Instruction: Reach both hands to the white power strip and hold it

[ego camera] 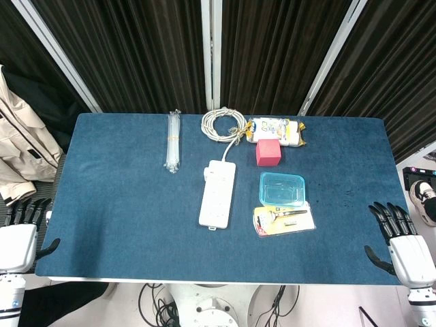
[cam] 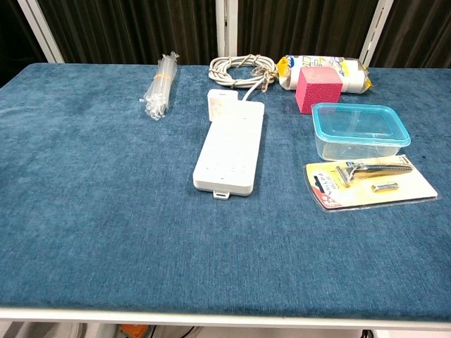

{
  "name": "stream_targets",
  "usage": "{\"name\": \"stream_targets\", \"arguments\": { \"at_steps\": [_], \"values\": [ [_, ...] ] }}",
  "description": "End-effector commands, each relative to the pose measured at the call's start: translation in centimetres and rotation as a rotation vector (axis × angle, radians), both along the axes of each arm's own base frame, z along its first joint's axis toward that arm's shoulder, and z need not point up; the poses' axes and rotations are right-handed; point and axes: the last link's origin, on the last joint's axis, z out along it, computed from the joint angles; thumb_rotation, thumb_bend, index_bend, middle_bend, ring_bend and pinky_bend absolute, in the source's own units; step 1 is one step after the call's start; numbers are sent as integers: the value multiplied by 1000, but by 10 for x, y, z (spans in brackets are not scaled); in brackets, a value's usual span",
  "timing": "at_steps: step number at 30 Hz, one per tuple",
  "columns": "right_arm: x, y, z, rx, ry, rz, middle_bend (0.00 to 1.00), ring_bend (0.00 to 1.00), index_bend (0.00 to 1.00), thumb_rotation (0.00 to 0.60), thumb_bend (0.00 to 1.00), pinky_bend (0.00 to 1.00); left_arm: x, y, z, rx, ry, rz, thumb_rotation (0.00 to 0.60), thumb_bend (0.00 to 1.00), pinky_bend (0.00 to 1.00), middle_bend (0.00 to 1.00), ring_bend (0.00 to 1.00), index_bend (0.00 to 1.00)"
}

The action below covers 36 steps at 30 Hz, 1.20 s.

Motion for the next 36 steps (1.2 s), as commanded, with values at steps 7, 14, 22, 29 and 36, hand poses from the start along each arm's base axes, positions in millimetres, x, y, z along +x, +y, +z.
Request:
{"name": "stream_targets", "arguments": {
  "at_steps": [7,14,22,29,36],
  "values": [
    [8,-13,-5,15,23,20,54,0,0,600,208,0,-4,3,-3,-1,-4,3,600,163,45,123,51,135],
    [18,-28,-17,82,9,60,56,0,0,600,208,0,-3,7,-3,6,-4,-9,600,162,45,123,50,134],
    [79,-88,-82,389,-6,261,70,0,0,600,212,0,40,51,-6,-25,-19,-211,600,163,45,123,51,144],
    [135,-129,-146,605,-39,338,66,0,2,600,234,0,99,107,-27,-170,-106,-431,600,162,46,132,51,154],
    [173,-146,-186,703,-33,363,116,0,86,600,250,0,151,173,-68,-380,-146,-517,600,165,69,141,51,172]
  ]
}}
